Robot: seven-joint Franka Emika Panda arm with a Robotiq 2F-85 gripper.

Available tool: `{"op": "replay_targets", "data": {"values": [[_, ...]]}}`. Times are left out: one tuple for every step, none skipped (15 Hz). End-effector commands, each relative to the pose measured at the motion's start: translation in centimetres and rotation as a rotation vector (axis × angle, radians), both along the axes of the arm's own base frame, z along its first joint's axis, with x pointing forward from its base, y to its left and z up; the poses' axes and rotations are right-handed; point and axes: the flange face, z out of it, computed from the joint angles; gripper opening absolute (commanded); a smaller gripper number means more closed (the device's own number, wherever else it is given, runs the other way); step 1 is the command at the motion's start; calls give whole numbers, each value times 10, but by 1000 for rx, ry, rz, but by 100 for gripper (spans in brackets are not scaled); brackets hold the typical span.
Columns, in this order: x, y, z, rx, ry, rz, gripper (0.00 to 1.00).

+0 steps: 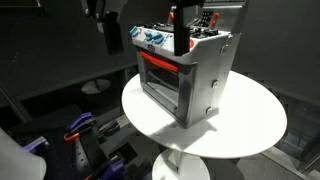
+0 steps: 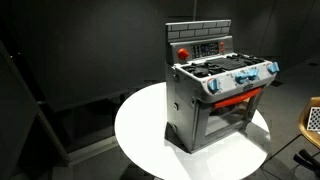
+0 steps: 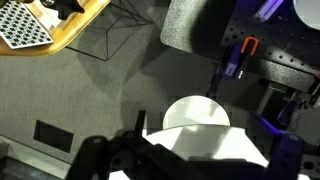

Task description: Press the top switch on the stove

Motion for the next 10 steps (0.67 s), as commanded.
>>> {"op": "replay_targets", "data": {"values": [[0,0,1,0,1,0,100],[2,1,2,3,-3,-2,100],[5,3,4,6,-9,-4,100],[7,4,5,10,-13,-5,100],[10,7,7,14,-19,-5,100],[13,10,8,19,-27,-4,100],[17,13,10,22,-38,-6,100],[20,16,13,25,-47,-6,100],[24,19,15,27,-61,-7,100],[29,22,17,30,-79,-12,100]]}}
